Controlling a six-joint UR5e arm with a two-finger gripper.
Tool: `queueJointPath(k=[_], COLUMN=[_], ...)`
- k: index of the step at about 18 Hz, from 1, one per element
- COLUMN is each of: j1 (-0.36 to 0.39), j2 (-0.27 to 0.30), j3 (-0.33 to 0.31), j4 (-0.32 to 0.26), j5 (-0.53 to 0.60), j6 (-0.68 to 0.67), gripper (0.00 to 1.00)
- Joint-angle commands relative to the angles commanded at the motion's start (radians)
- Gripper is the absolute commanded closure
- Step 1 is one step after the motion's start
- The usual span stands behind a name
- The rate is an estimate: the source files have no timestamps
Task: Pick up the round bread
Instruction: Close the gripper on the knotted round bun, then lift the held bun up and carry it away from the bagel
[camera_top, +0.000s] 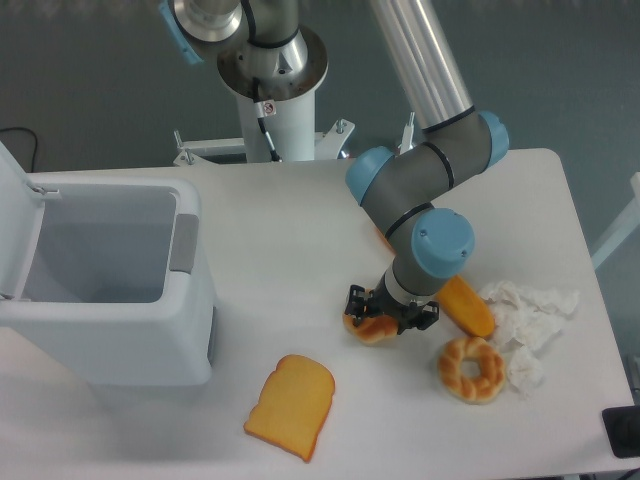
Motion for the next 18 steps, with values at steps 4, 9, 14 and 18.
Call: queueJointPath(k=[4,9,14,18], j1=[0.0,0.008,0.003,0.002], j2=[0.006,0.061,0.155,0.247], j3=[0.002,0.006,0.029,0.043], j4=[-0.002,-0.009,-0.008,-0.024], j5=[0.002,0.003,0.003,0.018], j6=[0.002,0.086,0.138,0.28], gripper=[0.91,0.92,0.91,0.91])
